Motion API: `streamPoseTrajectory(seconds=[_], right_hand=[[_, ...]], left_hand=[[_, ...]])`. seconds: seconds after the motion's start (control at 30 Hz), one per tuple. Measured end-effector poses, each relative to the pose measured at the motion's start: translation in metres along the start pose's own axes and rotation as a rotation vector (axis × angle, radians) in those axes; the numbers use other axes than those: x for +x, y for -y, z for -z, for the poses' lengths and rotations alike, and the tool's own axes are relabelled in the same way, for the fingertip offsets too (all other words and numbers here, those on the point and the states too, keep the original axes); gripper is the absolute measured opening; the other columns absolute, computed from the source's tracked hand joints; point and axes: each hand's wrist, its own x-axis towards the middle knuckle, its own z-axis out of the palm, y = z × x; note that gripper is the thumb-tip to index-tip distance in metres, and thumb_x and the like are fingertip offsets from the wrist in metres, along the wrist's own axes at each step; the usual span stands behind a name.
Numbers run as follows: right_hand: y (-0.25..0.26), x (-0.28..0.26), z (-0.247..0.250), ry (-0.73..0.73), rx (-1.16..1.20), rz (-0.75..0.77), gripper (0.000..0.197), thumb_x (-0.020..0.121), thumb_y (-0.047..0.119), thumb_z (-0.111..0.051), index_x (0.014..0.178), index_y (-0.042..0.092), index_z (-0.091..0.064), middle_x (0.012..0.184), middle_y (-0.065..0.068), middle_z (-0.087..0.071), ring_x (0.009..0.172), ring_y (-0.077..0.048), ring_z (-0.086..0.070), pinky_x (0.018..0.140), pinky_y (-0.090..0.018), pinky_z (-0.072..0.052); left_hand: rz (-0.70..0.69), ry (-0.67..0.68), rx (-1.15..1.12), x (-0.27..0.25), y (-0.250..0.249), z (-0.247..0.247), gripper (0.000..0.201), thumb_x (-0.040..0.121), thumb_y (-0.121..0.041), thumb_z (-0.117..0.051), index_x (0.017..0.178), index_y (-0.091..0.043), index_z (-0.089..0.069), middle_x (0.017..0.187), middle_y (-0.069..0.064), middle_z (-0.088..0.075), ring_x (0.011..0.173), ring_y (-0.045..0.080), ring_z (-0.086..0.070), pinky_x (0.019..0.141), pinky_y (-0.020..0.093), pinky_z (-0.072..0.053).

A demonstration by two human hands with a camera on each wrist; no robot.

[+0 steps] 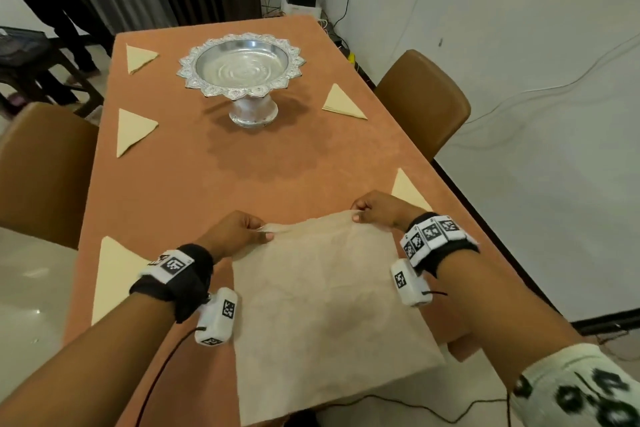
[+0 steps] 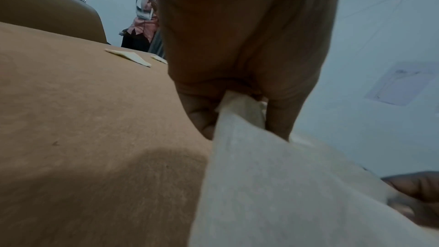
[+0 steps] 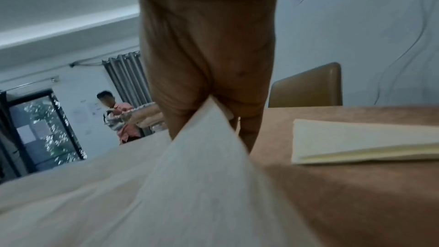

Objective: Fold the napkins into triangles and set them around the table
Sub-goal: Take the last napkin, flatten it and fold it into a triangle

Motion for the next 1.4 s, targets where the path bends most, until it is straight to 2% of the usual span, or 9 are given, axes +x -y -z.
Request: streamPoseTrajectory(seconds=[0.23, 0.4, 0.5, 0.63, 0.83, 1.0, 1.23, 1.3, 1.4], right_hand=[[-0.003, 0.077, -0.032, -0.325, -0.297, -0.022, 0.041, 0.091, 0.013, -0.055, 0.131, 0.017, -0.05, 0.136, -0.005, -0.048, 0.125, -0.027, -0.042, 0.097, -0.035, -0.034], [0.008, 0.039, -0.064, -0.698, -0.423, 0.208, 0.046, 0.085, 0.011, -0.06, 0.129, 0.013, -0.052, 0.14, -0.009, -0.047, 0.129, -0.027, -0.043, 0.105, -0.046, -0.034], [0.001, 0.005, -0.114, -0.461, -0.415, 0.22, 0.055, 0.089, 0.032, -0.035, 0.142, 0.017, -0.038, 0.151, -0.006, -0.034, 0.139, -0.022, -0.03, 0.114, -0.048, -0.025], [-0.018, -0.005, -0.147, -0.079, -0.511, 0.063, 0.081, 0.082, 0.07, 0.001, 0.147, 0.024, 0.016, 0.153, 0.009, 0.024, 0.144, -0.011, 0.017, 0.115, -0.041, 0.012], [-0.037, -0.009, -0.125, 0.017, -0.595, 0.078, 0.087, 0.072, 0.075, 0.011, 0.146, 0.031, 0.021, 0.149, 0.011, 0.03, 0.143, -0.01, 0.02, 0.115, -0.046, 0.01], [-0.034, -0.035, -0.108, 0.018, -0.636, 0.019, 0.072, 0.098, 0.052, -0.028, 0.151, 0.022, 0.01, 0.157, 0.002, 0.019, 0.145, -0.015, 0.013, 0.115, -0.049, 0.004], [-0.072, -0.114, -0.133, -0.038, -0.741, 0.257, 0.071, 0.079, 0.061, -0.04, 0.136, 0.02, -0.049, 0.14, -0.002, -0.051, 0.125, -0.02, -0.052, 0.097, -0.047, -0.043], [-0.093, -0.128, -0.139, -0.019, -0.757, 0.283, 0.081, 0.076, 0.071, -0.04, 0.137, 0.019, -0.045, 0.14, -0.001, -0.051, 0.125, -0.018, -0.052, 0.094, -0.045, -0.044], [-0.114, -0.143, -0.141, -0.085, -0.767, 0.402, 0.084, 0.068, 0.059, -0.07, 0.136, 0.02, -0.041, 0.14, -0.001, -0.051, 0.126, -0.019, -0.051, 0.098, -0.046, -0.043]], left_hand=[[-0.086, -0.277, 0.567, 0.062, 0.021, 0.007, 0.045, 0.09, -0.03, -0.06, 0.133, -0.02, -0.05, 0.139, 0.006, -0.049, 0.125, 0.028, -0.044, 0.097, 0.037, -0.039], [-0.306, -0.529, 0.686, 0.014, 0.03, -0.034, 0.055, 0.086, -0.039, -0.051, 0.136, -0.016, -0.047, 0.148, 0.015, -0.038, 0.136, 0.035, -0.035, 0.106, 0.053, -0.032], [-0.208, -0.307, 0.691, -0.015, 0.044, -0.088, 0.062, 0.088, -0.052, -0.037, 0.141, -0.019, -0.04, 0.149, 0.011, -0.039, 0.135, 0.03, -0.039, 0.105, 0.051, -0.033], [-0.04, -0.189, 0.666, -0.019, 0.063, -0.127, 0.071, 0.093, -0.066, -0.02, 0.15, -0.024, -0.028, 0.155, 0.007, -0.028, 0.141, 0.026, -0.03, 0.113, 0.044, -0.019], [0.114, -0.176, 0.624, -0.031, 0.07, -0.121, 0.097, 0.064, -0.088, 0.014, 0.145, -0.036, 0.021, 0.153, -0.008, 0.025, 0.145, 0.016, 0.016, 0.115, 0.051, 0.0], [0.256, -0.056, 0.713, -0.067, 0.048, -0.113, 0.087, 0.09, -0.068, -0.031, 0.151, -0.025, 0.014, 0.159, 0.004, 0.019, 0.146, 0.024, 0.013, 0.117, 0.049, 0.0], [0.184, -0.064, 0.811, -0.115, 0.05, -0.152, 0.091, 0.083, -0.075, -0.037, 0.153, -0.028, -0.003, 0.161, -0.002, 0.004, 0.148, 0.017, -0.003, 0.118, 0.04, -0.008], [0.147, -0.066, 0.807, -0.127, 0.059, -0.164, 0.102, 0.07, -0.085, -0.023, 0.153, -0.028, -0.007, 0.161, -0.001, -0.001, 0.148, 0.019, -0.007, 0.117, 0.043, -0.013], [0.052, -0.103, 0.852, -0.148, 0.065, -0.179, 0.093, 0.063, -0.082, -0.045, 0.138, -0.026, -0.048, 0.146, 0.004, -0.045, 0.129, 0.024, -0.05, 0.096, 0.051, -0.044]])
